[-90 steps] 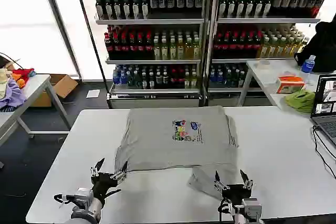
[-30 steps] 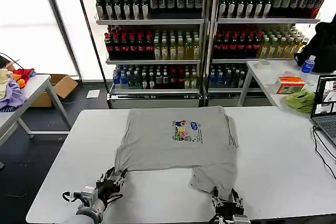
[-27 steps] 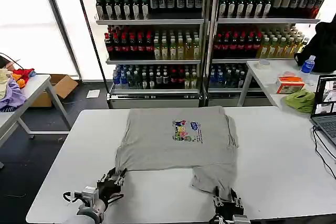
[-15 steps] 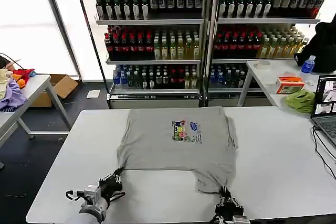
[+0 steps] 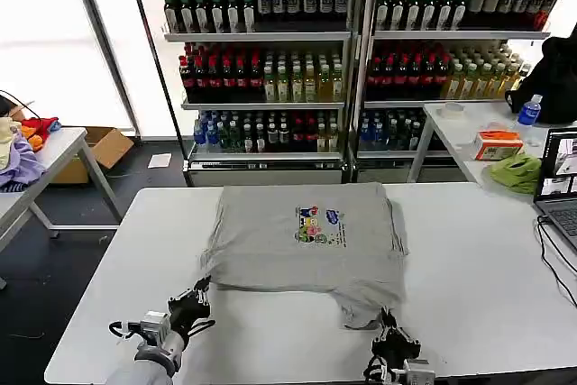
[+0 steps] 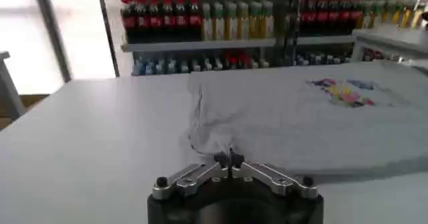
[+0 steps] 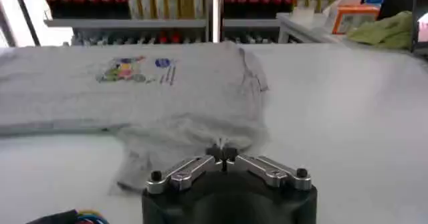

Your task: Fold and organize the clothes.

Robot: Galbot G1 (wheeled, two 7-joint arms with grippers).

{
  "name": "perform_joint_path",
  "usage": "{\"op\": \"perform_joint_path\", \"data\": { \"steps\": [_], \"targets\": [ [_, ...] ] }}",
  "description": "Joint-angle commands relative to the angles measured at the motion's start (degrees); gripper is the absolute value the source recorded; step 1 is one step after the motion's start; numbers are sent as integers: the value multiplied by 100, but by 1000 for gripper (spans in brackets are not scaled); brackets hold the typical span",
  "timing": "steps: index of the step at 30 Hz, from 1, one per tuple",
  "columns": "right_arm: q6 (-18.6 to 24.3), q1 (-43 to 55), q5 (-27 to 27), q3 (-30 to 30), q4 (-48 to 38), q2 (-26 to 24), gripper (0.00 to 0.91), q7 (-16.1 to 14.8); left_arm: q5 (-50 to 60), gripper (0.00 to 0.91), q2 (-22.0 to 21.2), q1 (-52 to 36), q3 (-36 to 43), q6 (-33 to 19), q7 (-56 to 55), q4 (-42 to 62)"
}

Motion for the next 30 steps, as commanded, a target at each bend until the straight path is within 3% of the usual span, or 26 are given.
{"op": "perform_joint_path", "data": {
  "steps": [1,11,30],
  "targets": [
    [48,616,-8,119,67,-13,0,-152,-120,0,-44,-303,42,-227,-48,-72],
    [-72,1855,16,135,-535,-61,0,-242,-211,0,-61,-904,95,-278,-100,401],
    [-404,4100,467,-509,-2509,-376,0,-355,-592,0,-97,-2249,434,-68,-225,1779]
  ]
}}
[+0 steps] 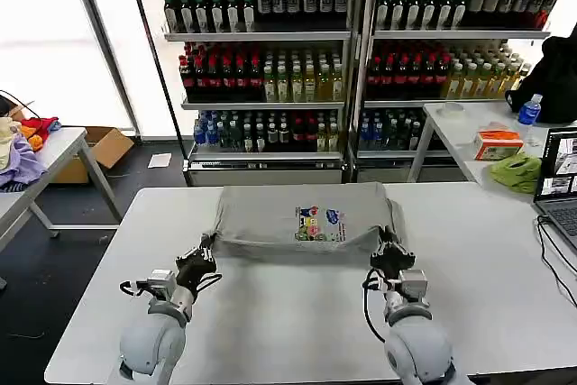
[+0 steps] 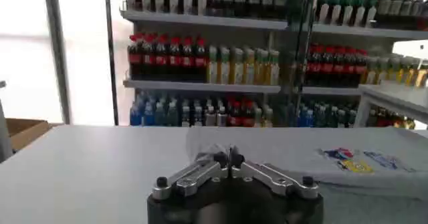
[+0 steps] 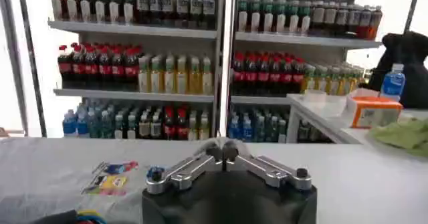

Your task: Fold and organize the clothes.

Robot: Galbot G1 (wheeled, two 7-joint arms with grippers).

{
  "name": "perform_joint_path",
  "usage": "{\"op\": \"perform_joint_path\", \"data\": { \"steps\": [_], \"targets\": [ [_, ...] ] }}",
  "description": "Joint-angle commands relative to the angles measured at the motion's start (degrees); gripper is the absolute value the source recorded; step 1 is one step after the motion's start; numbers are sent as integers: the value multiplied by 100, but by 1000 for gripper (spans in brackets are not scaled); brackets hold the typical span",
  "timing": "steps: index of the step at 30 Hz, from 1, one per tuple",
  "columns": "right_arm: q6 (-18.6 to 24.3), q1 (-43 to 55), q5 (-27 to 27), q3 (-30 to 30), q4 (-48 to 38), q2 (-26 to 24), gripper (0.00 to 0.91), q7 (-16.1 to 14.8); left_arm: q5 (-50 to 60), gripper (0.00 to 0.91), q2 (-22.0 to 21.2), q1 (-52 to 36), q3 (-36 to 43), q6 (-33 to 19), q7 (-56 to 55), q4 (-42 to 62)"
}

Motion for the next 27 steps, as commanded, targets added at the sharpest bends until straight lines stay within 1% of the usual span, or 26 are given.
{"op": "perform_joint_path", "data": {
  "steps": [1,8,9,10,11,12,13,14,15,16,17,18,19,24,27],
  "targets": [
    [-91,1095,148,-198,-950,-66,0,-58,-113,0,-7,-814,189,58,-19,852],
    [-150,1197,131,-311,-1223,11,0,-132,-125,10,14,-993,320,116,-11,1100],
    [-182,1214,135,-325,-1291,40,0,-132,-141,373,24,-1043,346,127,-10,1148],
    [-211,1221,137,-325,-1309,49,131,-133,-146,675,27,-1071,355,129,-9,1176],
    [-268,1234,140,-328,-1344,66,494,-133,-155,856,32,-1115,371,146,-8,1245],
    [-319,1252,143,-334,-1366,80,715,-123,-162,856,38,-1163,392,181,-22,1309],
    [-334,1265,143,-341,-1404,96,816,-114,-168,856,39,-1200,400,198,-31,1324],
    [-355,1288,146,-346,-1436,113,756,-94,-212,786,43,-1236,414,234,-31,1366],
    [-381,1312,171,-347,-1476,142,695,-63,-247,534,54,-1276,439,277,-29,1390],
    [-409,1343,232,-341,-1512,182,695,-12,-256,534,60,-1304,454,293,-26,1399],
    [-418,1361,278,-336,-1553,222,907,52,-275,665,75,-1335,479,307,-17,1417],
    [-420,1400,347,-316,-1626,287,907,95,-300,867,92,-1397,517,330,-19,1476],
    [-422,1421,375,-310,-1668,316,907,117,-302,907,103,-1436,527,334,-18,1507],
    [-347,1568,560,-266,-2030,676,907,314,-316,907,130,-1739,591,331,-26,1901],
    [-258,1613,677,-258,-2113,817,907,396,-322,907,135,-1787,601,350,-63,1903]
  ]
}}
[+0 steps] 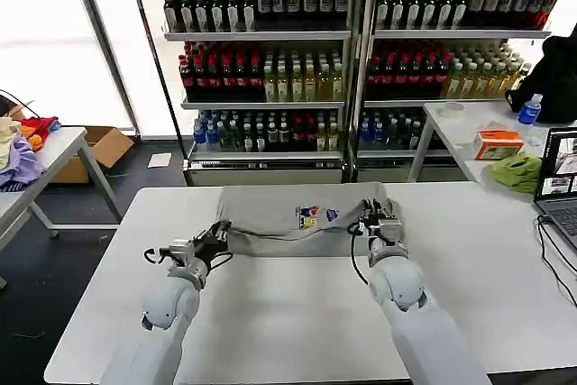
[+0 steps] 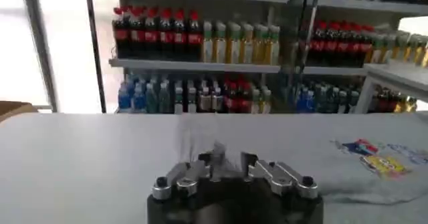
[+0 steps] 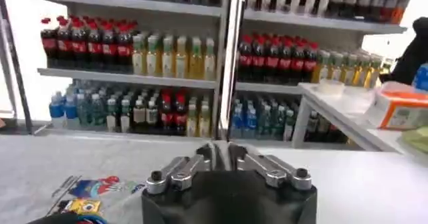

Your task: Fold and organize the clothes.

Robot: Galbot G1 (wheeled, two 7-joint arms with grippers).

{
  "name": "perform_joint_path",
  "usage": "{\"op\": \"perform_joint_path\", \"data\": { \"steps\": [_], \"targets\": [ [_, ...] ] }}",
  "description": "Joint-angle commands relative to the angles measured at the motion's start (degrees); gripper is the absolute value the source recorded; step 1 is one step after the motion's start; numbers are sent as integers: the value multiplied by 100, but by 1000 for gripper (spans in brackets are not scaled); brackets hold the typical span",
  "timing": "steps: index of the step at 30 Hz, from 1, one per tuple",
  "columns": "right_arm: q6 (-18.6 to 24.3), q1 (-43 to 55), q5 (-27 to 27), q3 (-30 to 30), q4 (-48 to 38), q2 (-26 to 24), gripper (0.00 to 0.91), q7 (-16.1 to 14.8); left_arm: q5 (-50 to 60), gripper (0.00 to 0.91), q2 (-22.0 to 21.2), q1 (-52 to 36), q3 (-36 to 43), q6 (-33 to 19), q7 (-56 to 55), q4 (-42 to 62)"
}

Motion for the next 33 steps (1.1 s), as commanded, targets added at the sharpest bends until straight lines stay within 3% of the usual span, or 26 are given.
{"op": "perform_joint_path", "data": {
  "steps": [1,5,9,26,33],
  "targets": [
    [70,223,302,-22,-447,404,907,222,-57,907,20,-481,100,71,-40,499],
    [398,305,423,5,-581,571,907,394,-57,907,60,-424,97,121,-94,350],
    [426,279,608,49,-466,578,907,508,-66,907,145,-254,56,218,-115,44],
    [-59,-885,608,279,1286,-74,907,741,-39,907,293,356,-169,453,-253,-804],
    [-181,-1488,618,575,1528,-310,907,859,76,907,248,542,-148,441,-230,-908]
  ]
}}
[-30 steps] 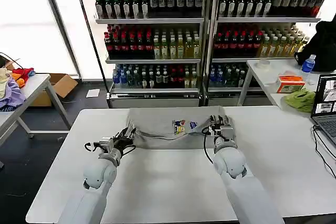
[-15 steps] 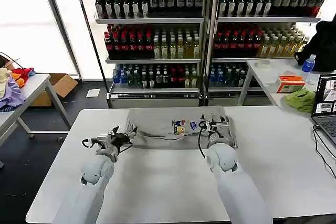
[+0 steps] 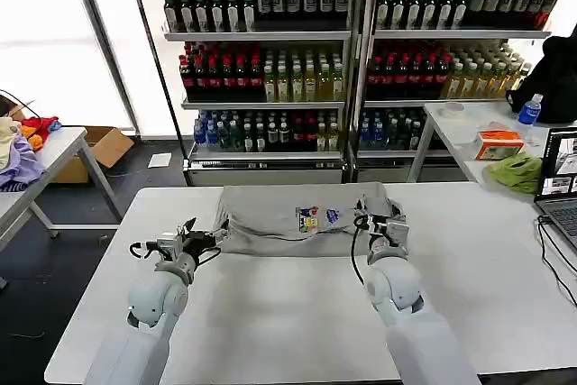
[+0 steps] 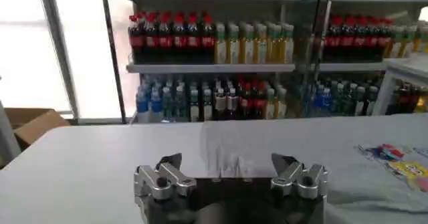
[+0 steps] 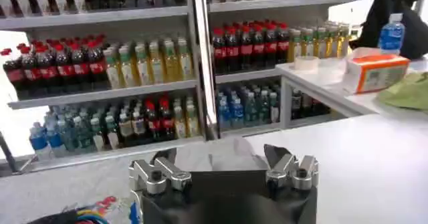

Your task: Fold and organize the clothes.

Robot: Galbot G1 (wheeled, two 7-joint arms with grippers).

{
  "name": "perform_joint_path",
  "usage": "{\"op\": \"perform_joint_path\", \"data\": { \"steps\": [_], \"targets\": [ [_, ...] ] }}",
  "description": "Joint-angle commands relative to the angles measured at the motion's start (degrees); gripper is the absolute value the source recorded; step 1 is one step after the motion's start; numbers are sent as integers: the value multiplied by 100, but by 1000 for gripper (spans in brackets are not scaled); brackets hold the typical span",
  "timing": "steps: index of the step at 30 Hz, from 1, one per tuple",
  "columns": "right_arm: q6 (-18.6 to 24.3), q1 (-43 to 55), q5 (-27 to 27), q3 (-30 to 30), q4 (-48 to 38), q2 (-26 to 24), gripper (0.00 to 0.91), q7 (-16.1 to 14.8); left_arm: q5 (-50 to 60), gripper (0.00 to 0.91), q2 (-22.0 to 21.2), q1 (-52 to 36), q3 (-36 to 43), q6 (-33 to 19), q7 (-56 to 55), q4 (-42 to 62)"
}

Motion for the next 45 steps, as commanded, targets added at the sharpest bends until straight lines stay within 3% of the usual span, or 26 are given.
{"op": "perform_joint_path", "data": {
  "steps": [1,12,37,38,40,45],
  "targets": [
    [-112,-723,38,256,503,-216,907,104,97,907,-15,310,20,47,1,-307],
    [-220,-914,231,601,396,-420,907,89,169,907,-70,223,157,78,23,-125],
    [-207,-412,50,389,-447,-159,907,-80,189,887,-65,21,66,117,13,514],
    [-205,-402,42,382,-467,-158,907,-84,192,867,-70,27,68,119,16,531],
    [-200,-390,35,372,-509,-150,907,-90,204,635,-112,20,55,131,4,591],
    [-195,-415,32,373,-524,-154,907,-99,222,453,-144,46,41,143,-11,639]
  ]
}}
